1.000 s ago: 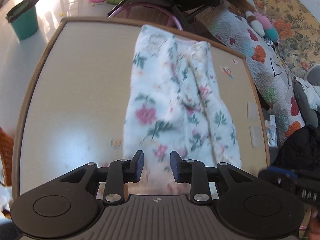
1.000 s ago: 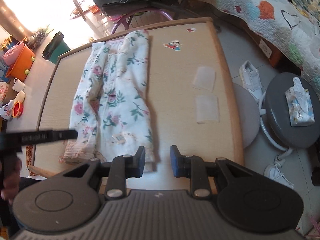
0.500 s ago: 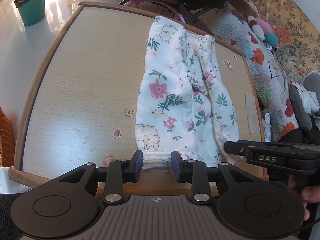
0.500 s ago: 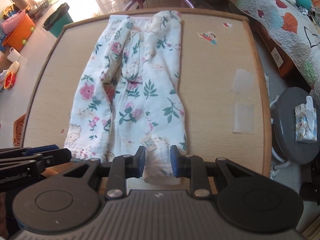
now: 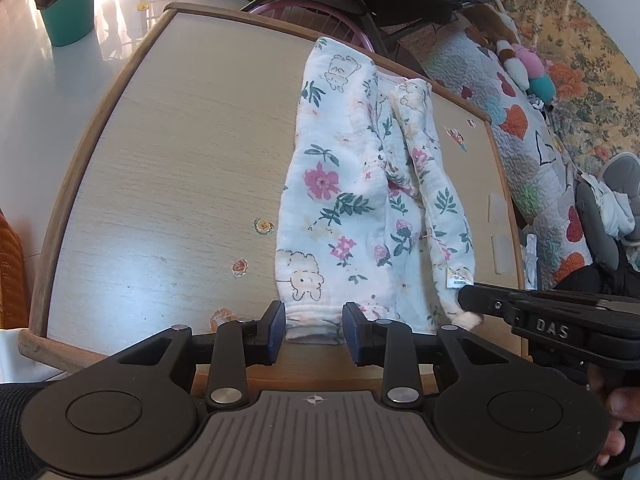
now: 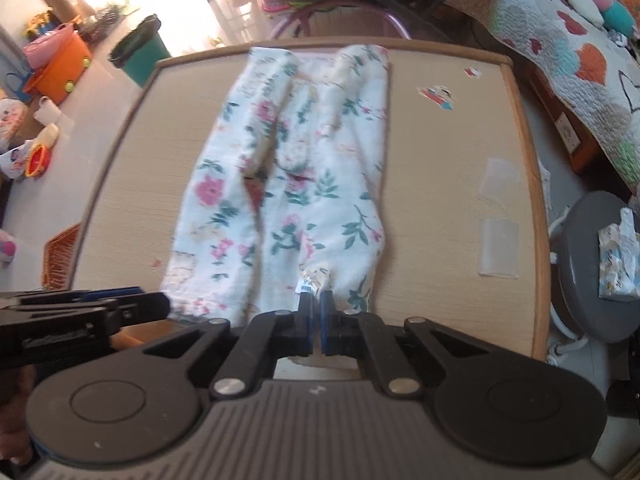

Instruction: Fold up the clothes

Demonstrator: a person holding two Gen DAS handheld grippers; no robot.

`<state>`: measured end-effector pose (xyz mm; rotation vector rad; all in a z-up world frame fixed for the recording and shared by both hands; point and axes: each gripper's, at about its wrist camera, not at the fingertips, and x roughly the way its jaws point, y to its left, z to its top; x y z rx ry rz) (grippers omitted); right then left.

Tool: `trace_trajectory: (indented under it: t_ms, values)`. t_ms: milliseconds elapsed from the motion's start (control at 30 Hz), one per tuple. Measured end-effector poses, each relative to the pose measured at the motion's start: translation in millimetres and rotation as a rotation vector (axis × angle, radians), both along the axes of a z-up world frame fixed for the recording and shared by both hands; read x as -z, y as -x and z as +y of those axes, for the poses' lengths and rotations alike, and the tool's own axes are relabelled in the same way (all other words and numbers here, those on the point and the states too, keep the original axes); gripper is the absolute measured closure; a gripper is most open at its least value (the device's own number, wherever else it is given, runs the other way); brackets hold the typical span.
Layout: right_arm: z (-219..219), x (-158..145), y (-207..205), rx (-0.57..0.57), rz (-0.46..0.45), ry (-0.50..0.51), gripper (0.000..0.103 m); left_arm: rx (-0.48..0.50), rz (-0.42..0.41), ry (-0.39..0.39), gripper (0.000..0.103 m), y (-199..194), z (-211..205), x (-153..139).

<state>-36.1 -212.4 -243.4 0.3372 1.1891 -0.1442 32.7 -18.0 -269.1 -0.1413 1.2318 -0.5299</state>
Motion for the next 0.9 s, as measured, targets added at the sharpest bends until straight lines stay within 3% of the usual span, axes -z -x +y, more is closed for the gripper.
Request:
trace_trajectory:
  t_ms: [133, 533, 667, 900]
  values:
    - [14, -1, -8, -0.049, -0.004, -0.011, 0.100, -0.004, -0.001, 0.005, 0.069, -1, 1, -2]
    - [34, 39, -27, -0.096, 0.087, 0.010, 0.099, -0.012, 0.008, -0.006, 0.069, -5, 8, 4]
    - [30, 28, -28, -0.094, 0.104, -0.009, 0.097, -0.010, 0.007, -0.002, 0.069, -7, 7, 4]
    - [5, -25, -31, -0.039, 0.040, -0.048, 0.087, -0.021, -0.002, 0.008, 0.068, -11, 8, -2]
